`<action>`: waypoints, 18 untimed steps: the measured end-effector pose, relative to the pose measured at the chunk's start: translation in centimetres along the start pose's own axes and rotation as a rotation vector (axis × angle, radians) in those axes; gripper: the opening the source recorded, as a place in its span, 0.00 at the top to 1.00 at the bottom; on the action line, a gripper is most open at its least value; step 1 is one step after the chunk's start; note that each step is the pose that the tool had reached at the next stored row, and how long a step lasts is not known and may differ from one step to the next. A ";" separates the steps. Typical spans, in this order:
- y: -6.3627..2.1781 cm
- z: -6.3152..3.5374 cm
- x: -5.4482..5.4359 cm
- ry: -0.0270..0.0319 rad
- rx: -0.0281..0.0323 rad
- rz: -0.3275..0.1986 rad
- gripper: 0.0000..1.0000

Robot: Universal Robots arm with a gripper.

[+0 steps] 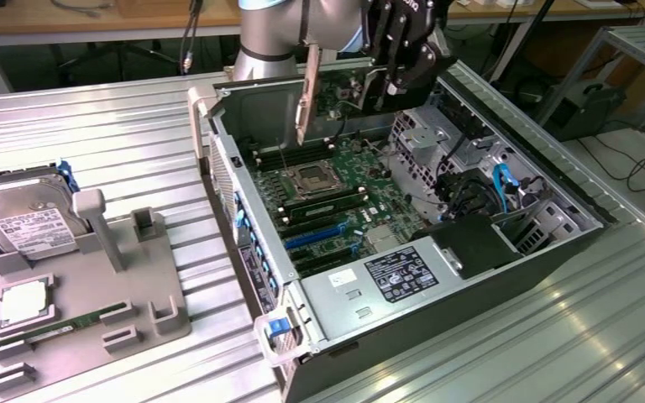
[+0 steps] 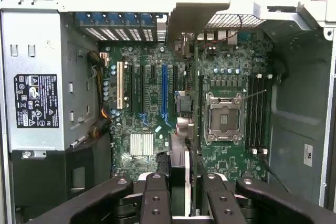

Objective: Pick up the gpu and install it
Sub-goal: 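Insert the gpu into the slot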

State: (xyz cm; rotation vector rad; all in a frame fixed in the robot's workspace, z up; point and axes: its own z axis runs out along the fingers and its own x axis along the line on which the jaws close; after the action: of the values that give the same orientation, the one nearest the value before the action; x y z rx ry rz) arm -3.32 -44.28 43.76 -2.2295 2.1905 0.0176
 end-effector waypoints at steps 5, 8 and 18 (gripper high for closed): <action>0.00 1.18 0.0 -0.0001 -0.0001 -0.008 0.73; 0.01 1.31 0.0 0.0000 -0.0002 -0.009 0.73; 0.01 1.74 0.0 -0.0001 -0.0002 -0.011 0.73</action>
State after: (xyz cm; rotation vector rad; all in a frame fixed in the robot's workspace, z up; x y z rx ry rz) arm -3.32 -44.28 42.01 -2.2412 2.1786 0.0177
